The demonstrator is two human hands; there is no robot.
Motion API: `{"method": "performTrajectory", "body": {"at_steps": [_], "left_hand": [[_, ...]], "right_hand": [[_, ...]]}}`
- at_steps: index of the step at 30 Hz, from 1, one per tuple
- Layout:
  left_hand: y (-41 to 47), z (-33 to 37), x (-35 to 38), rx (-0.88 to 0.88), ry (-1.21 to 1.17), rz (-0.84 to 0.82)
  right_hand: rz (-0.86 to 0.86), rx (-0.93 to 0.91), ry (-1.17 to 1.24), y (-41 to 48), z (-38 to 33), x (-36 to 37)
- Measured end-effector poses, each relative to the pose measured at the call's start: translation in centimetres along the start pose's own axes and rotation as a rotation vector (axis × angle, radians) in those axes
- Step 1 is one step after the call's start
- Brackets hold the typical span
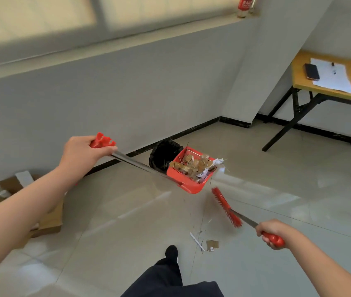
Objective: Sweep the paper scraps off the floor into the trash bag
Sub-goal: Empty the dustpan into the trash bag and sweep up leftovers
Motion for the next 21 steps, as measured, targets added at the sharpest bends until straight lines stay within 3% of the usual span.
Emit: {"method": "performTrajectory", "body": {"at_steps": [3,7,21], "left_hand": [[-0.9,-1.5,-0.5,-0.081,-0.075,0.120],[-1.5,-5.9,-1.2,-0.349,-0.299,0.281],[-5.7,-15.5,-1.0,-0.889,-0.965,0.420]], "right_hand": [[-0.009,-0.009,-0.045,-0.1,-0.4,-0.1],[-0.026,-0.005,-0.109,-0.5,-1.8,-0.2],[-0.057,-0.105,0.138,-2.9,-11.7,-0.7]]}}
Point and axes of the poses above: each hand's wrist, its own y-axis towards the middle knuckle, its own x-axis out of the palm, z = x × y, the point moved 1 cm from there along y, towards the middle knuckle, and after that the axes turned 14 degrees about -y, right-handed, at the moved point
